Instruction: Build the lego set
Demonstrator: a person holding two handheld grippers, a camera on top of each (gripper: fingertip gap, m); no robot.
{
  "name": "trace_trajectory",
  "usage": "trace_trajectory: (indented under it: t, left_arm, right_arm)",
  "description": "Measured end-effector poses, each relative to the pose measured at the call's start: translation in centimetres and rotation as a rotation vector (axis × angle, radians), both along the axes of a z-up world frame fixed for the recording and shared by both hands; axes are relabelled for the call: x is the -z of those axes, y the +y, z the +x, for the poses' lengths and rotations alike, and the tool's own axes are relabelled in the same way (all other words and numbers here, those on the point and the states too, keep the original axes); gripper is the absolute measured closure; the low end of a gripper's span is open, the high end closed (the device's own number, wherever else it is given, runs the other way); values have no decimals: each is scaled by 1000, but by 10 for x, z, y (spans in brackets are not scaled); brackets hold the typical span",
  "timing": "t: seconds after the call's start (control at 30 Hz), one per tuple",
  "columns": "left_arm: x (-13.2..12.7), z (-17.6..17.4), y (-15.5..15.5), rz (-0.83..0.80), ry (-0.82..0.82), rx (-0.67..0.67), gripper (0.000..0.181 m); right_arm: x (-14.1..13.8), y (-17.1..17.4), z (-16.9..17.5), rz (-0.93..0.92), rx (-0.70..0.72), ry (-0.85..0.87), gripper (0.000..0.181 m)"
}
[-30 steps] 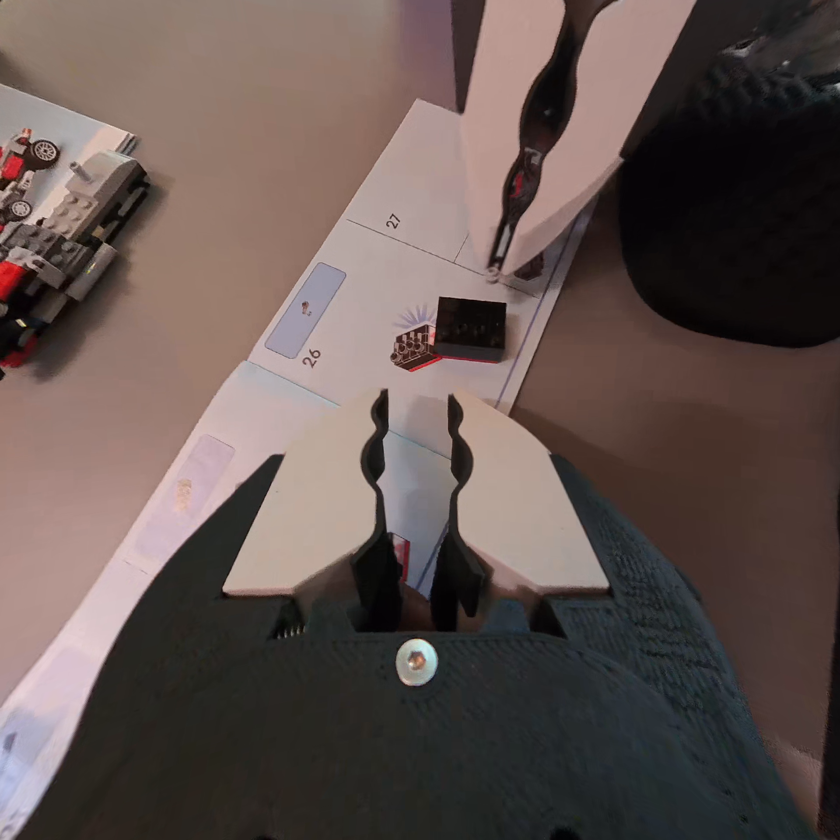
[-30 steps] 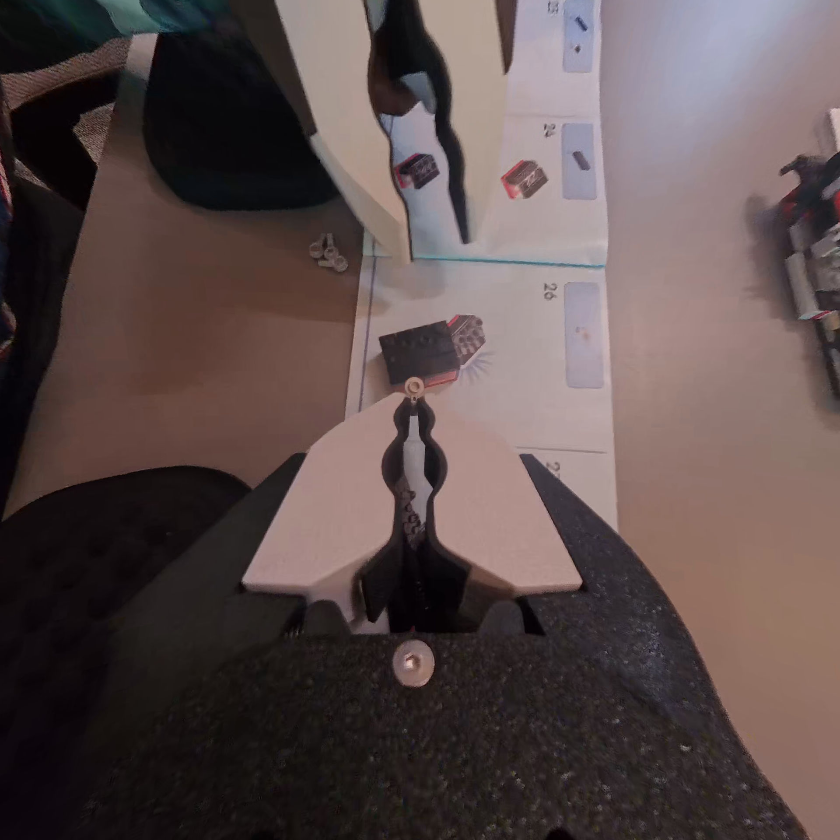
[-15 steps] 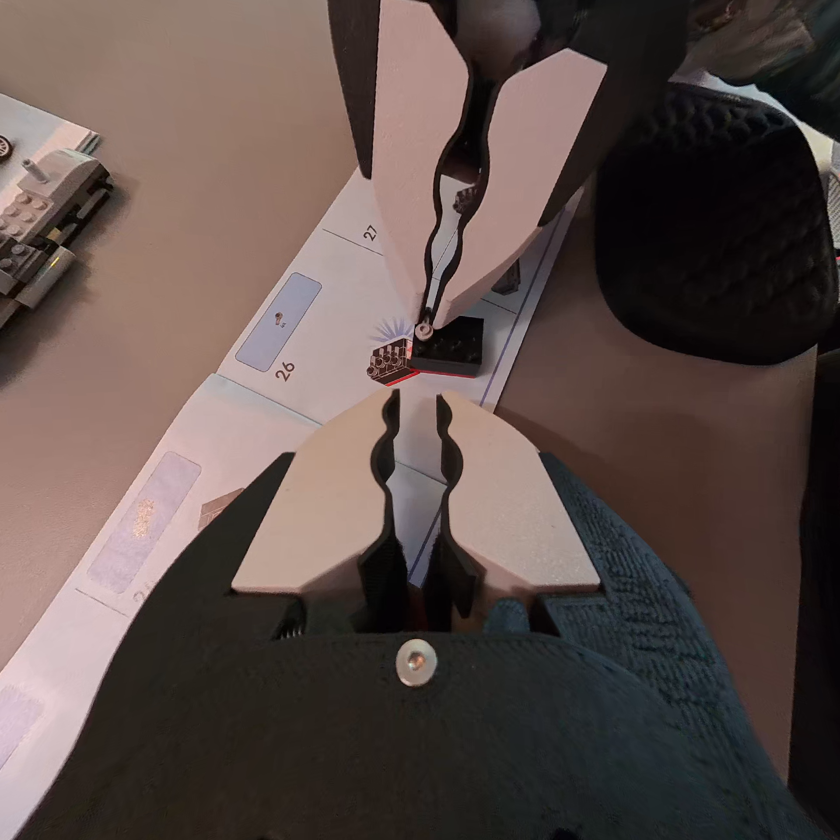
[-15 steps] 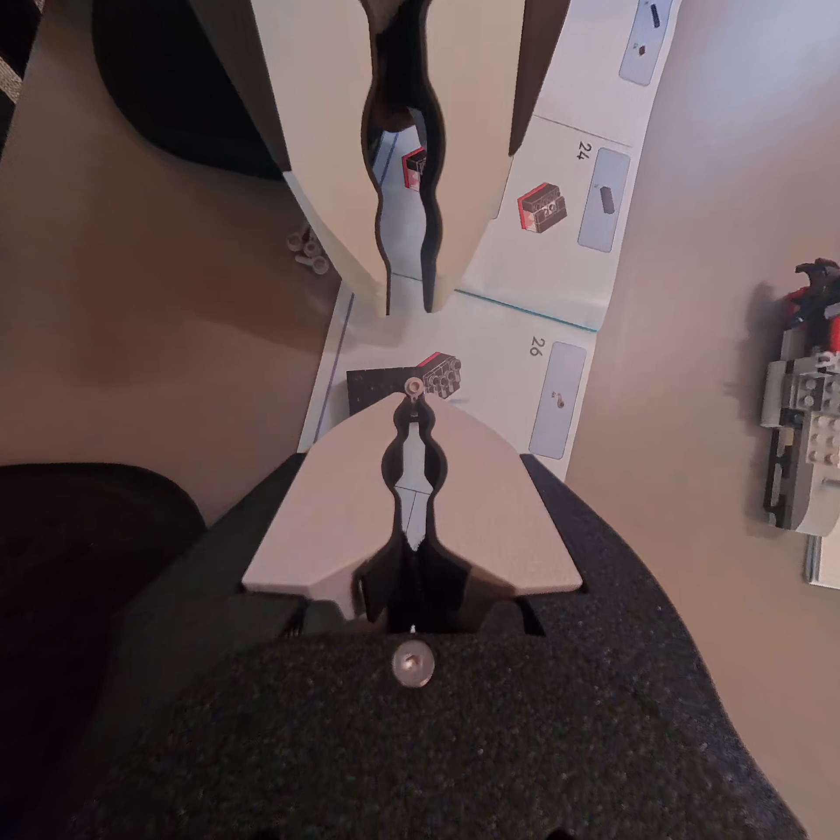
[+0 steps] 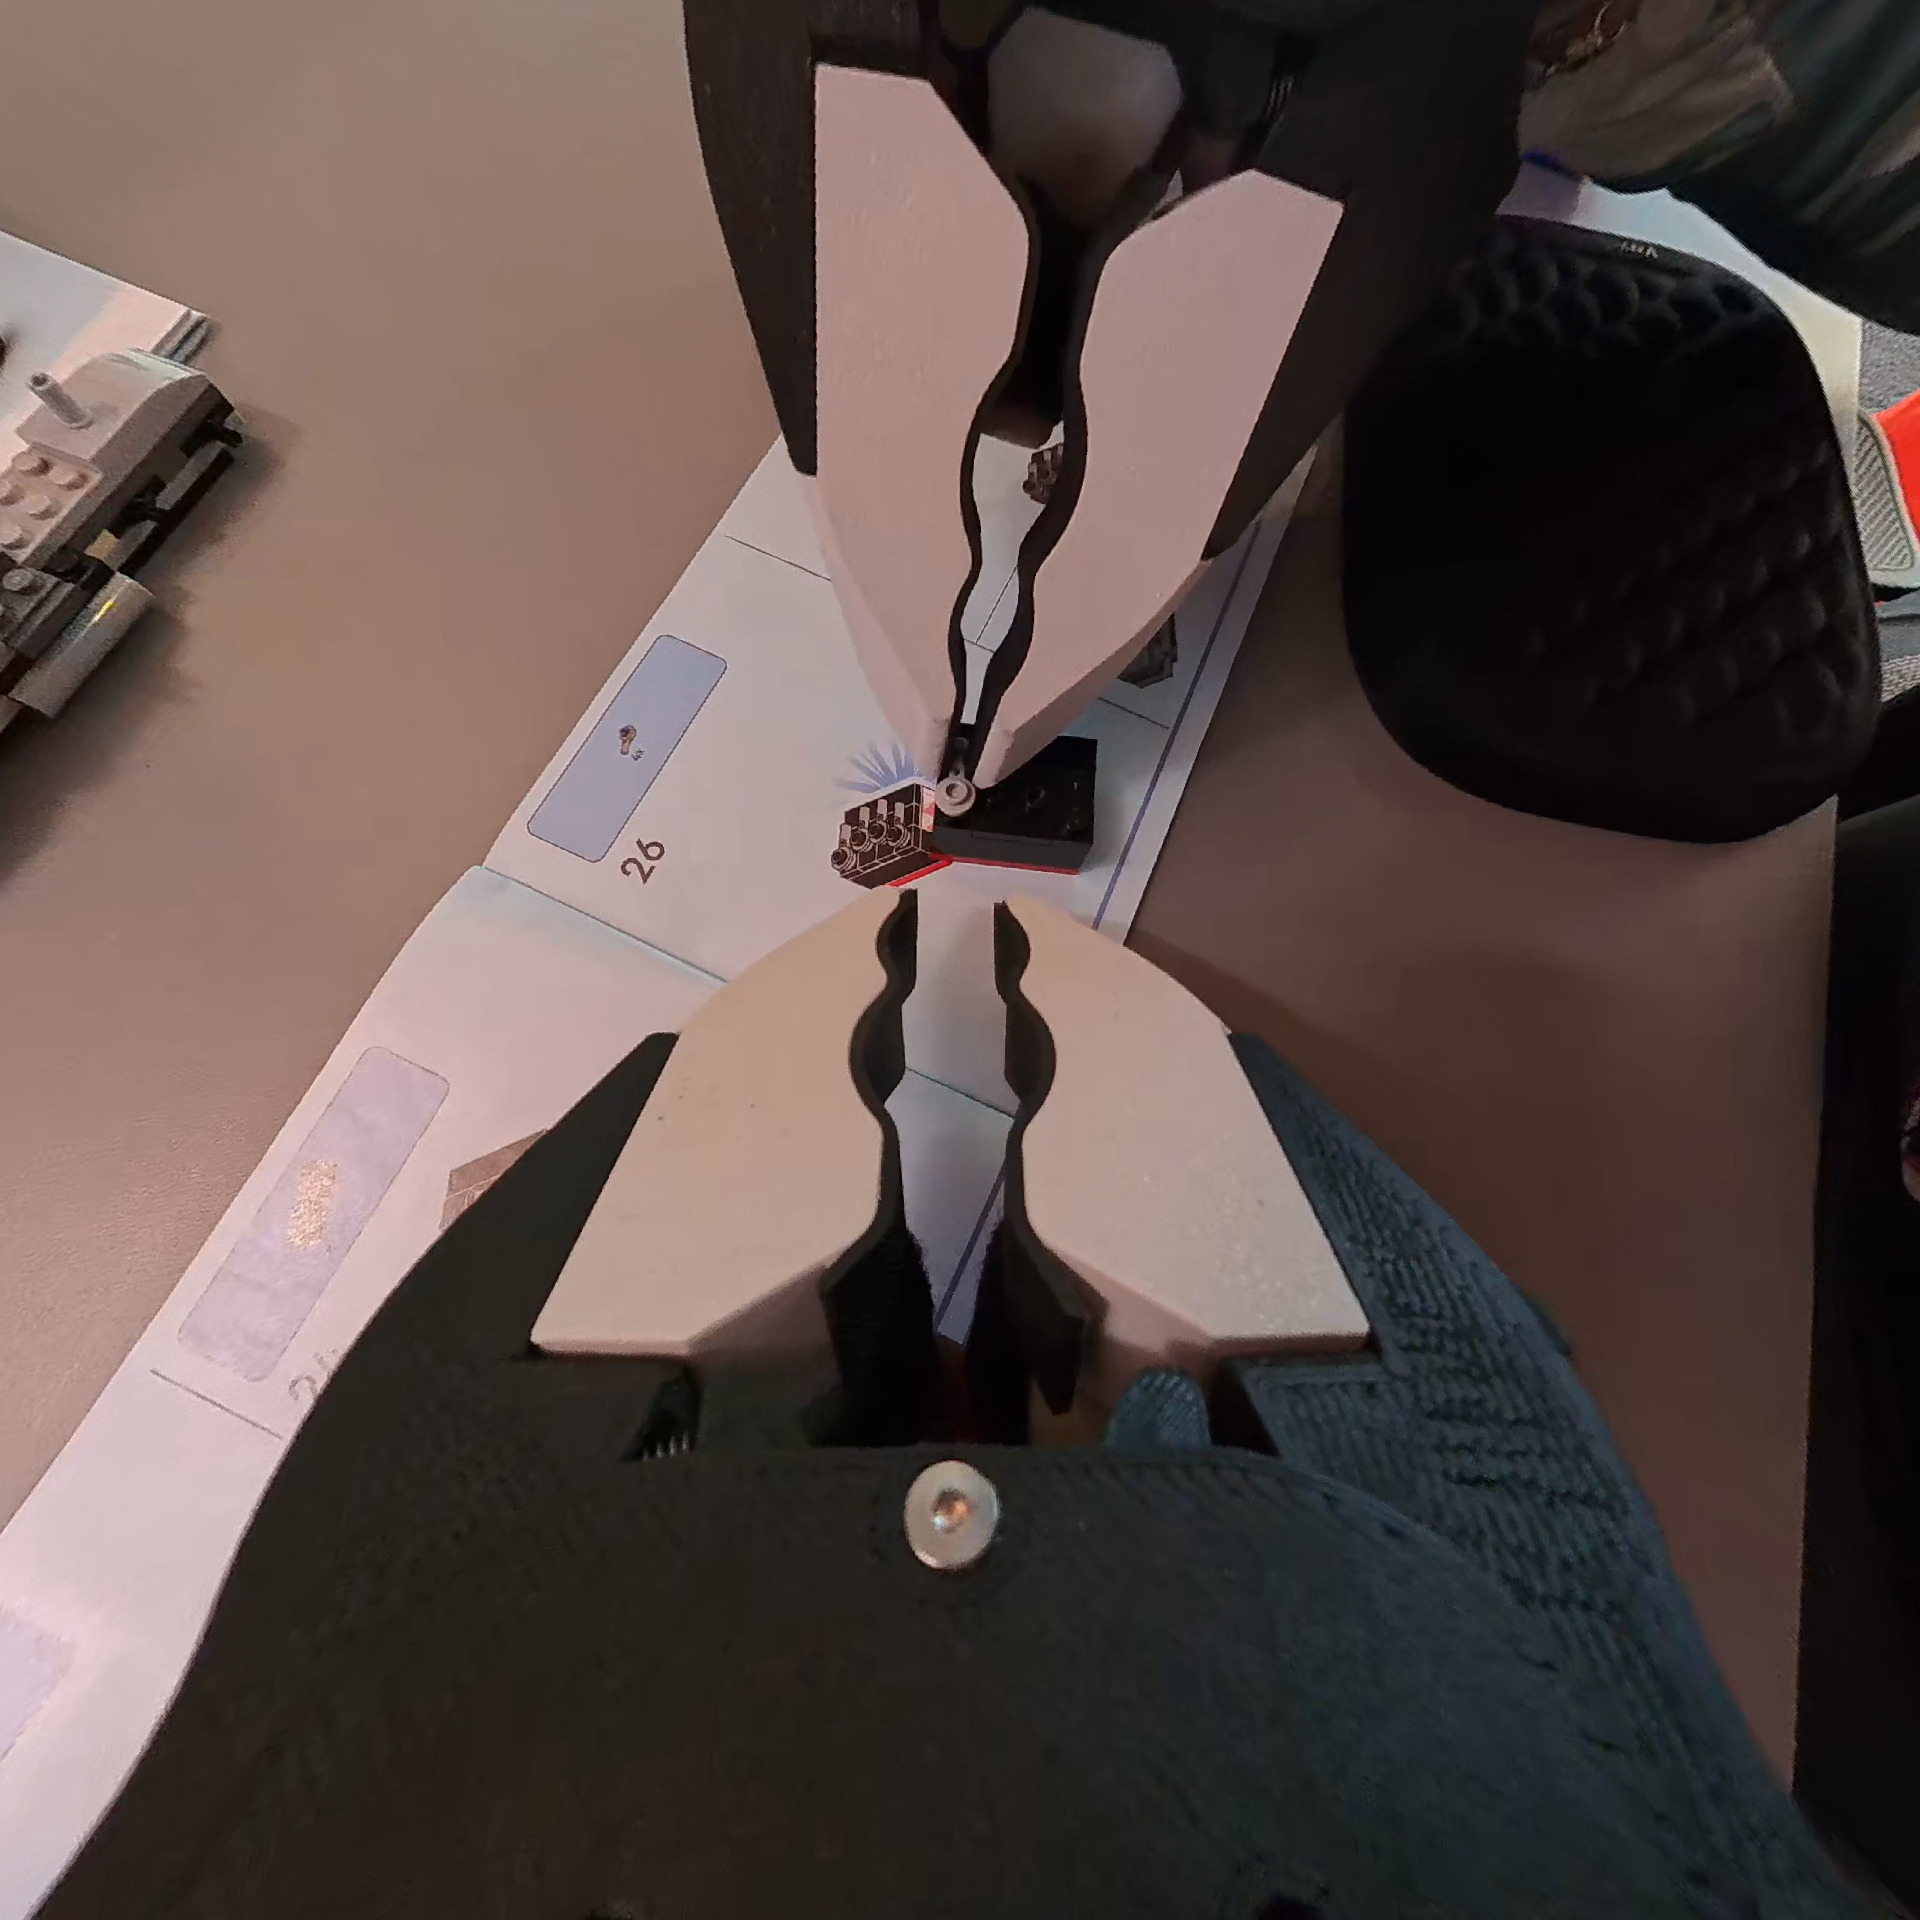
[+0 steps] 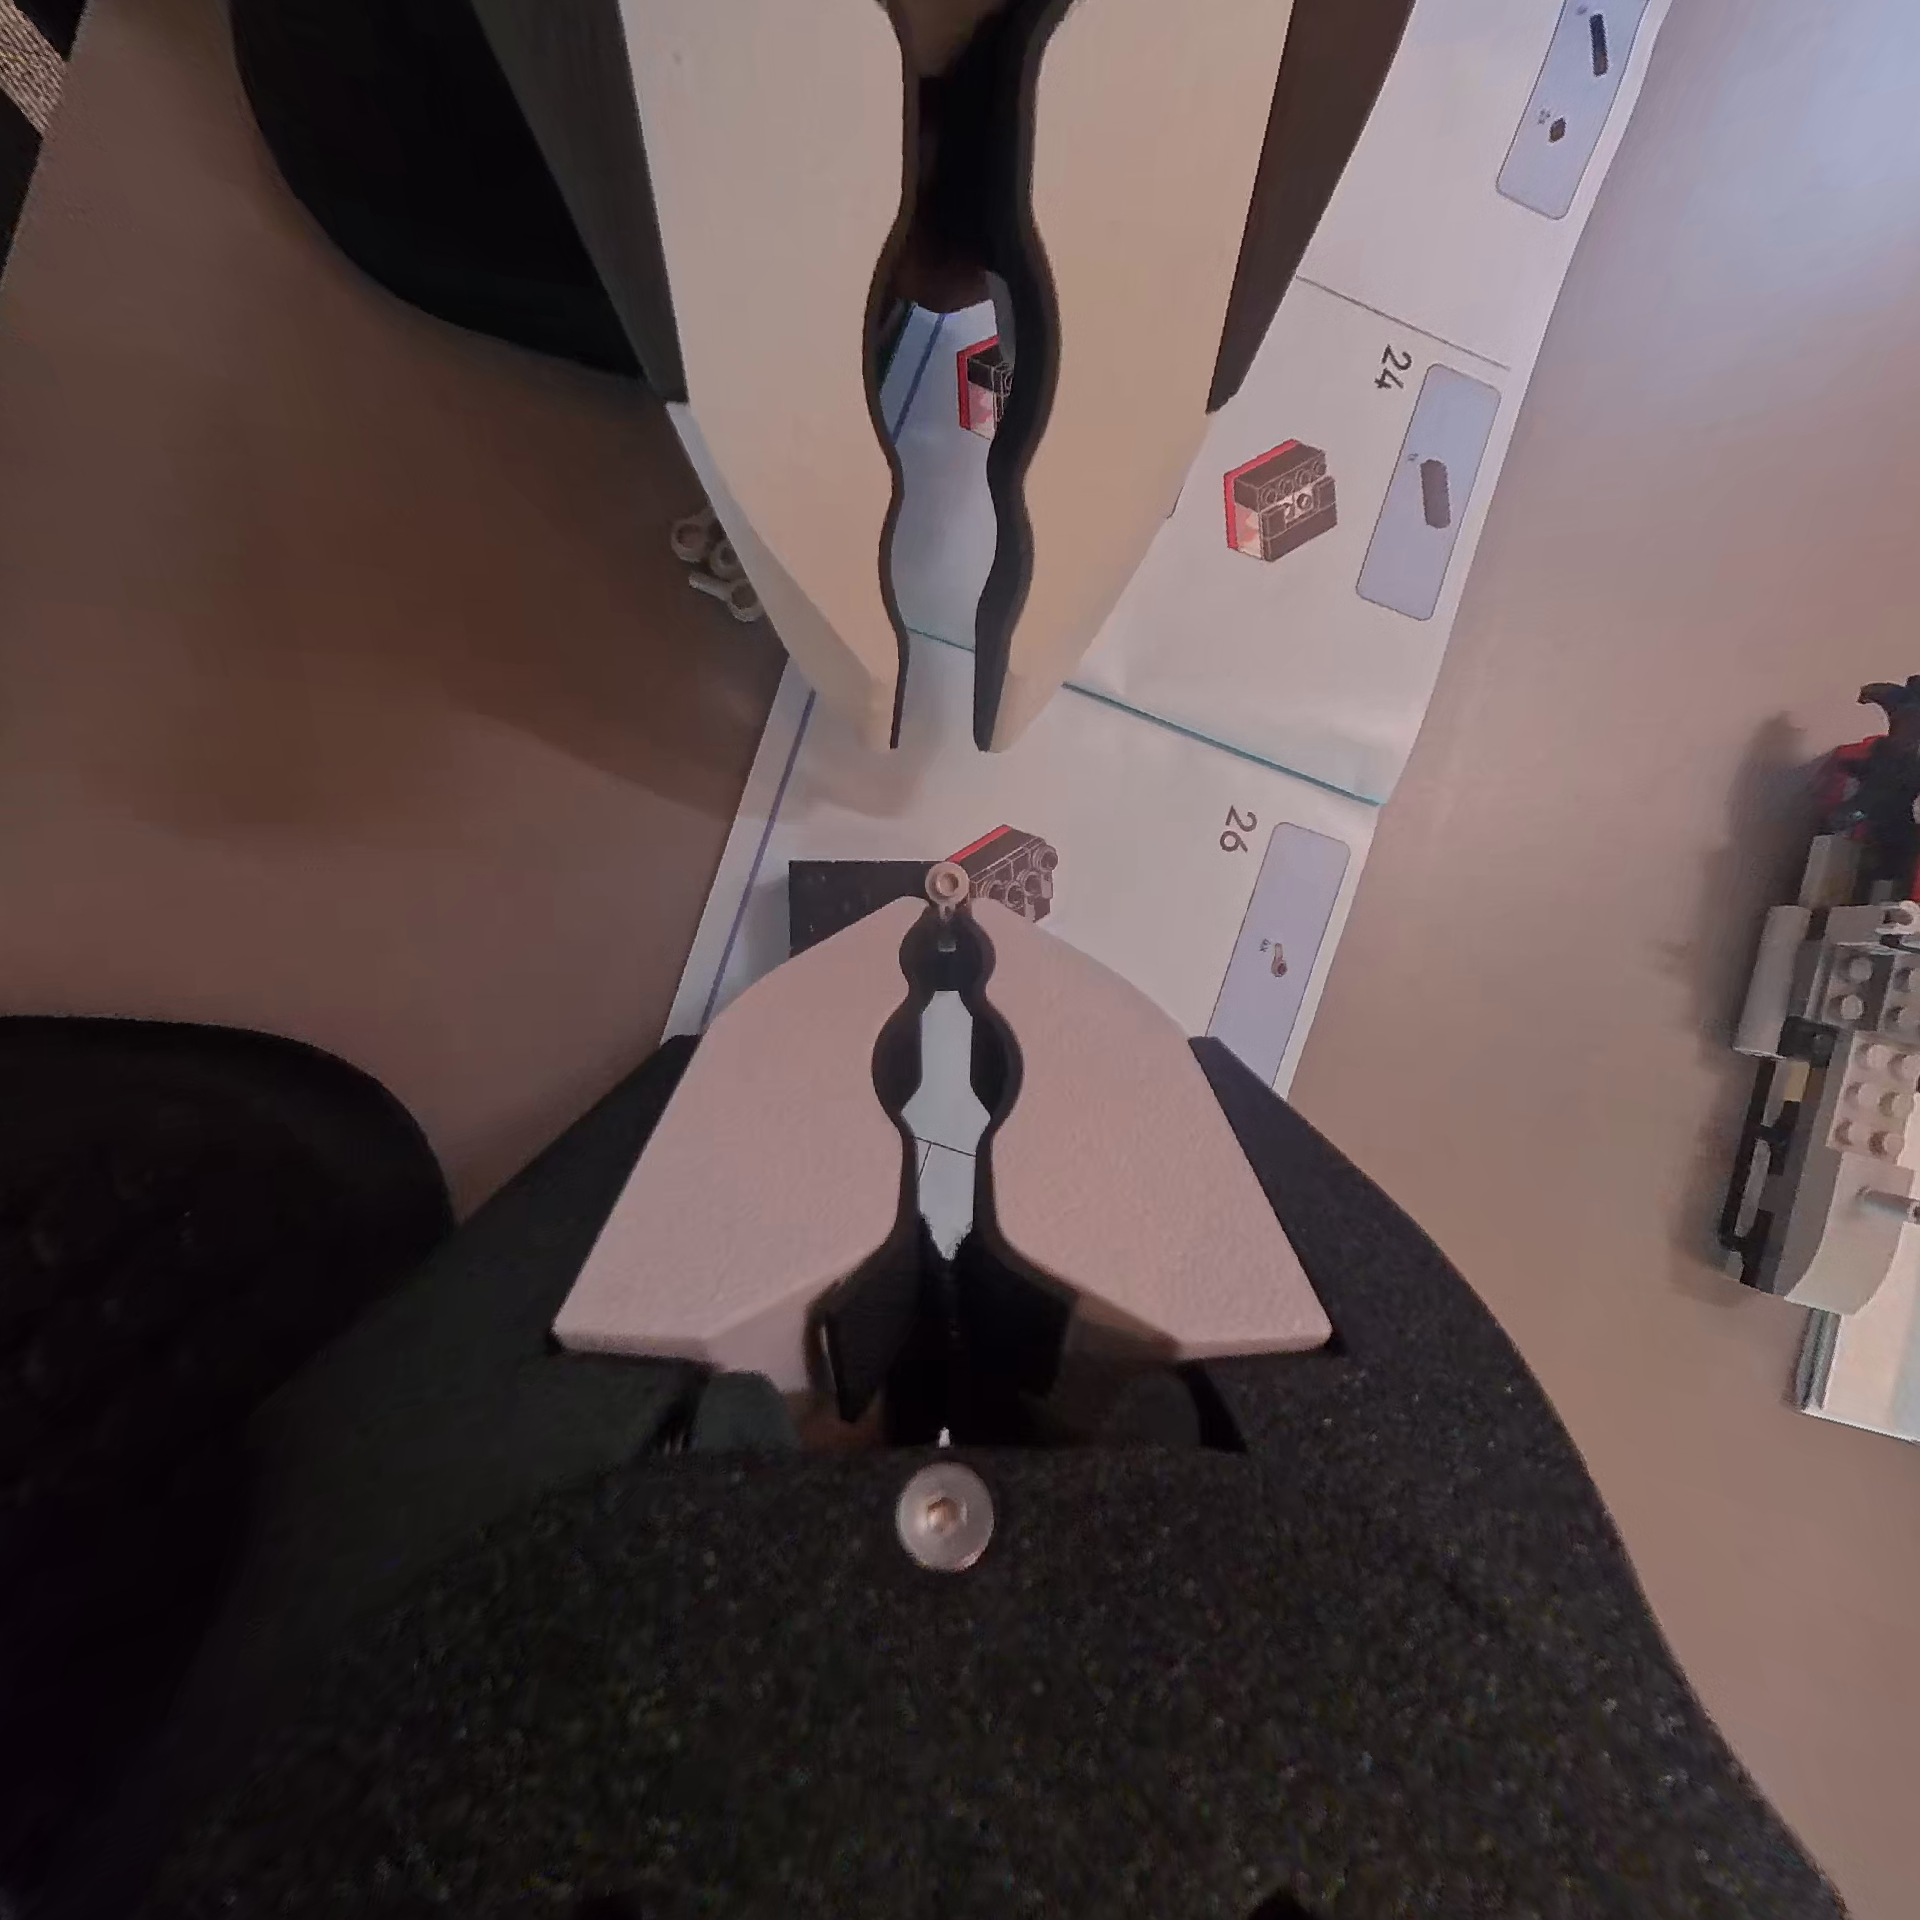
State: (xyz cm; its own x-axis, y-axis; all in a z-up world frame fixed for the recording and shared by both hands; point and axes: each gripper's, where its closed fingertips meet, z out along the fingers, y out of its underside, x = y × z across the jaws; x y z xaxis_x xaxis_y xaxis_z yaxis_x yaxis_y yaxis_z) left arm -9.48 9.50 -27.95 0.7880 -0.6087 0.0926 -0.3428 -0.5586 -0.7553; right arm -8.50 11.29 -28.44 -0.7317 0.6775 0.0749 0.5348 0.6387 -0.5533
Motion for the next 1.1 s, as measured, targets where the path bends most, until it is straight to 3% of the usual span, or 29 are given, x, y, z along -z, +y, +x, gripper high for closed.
trace_trajectory:
  t: [0.4, 0.67, 0.9, 1.1]
  left_arm:
    - [-2, -1, 1, 3, -3, -9, 166]
    - [-15, -1, 5, 42, -79, -26, 153]
    - [-28, 4, 6, 136, -133, 37, 180]
    - [-18, -2, 11, 164, -24, 38, 178]
  right_arm:
    - [-2, 3, 2, 0, 6, 10, 178]
    - [-3, 2, -1, -18, 2, 40, 178]
    - [-1, 1, 0, -37, 6, 48, 178]
    - [0, 2, -1, -50, 17, 52, 178]
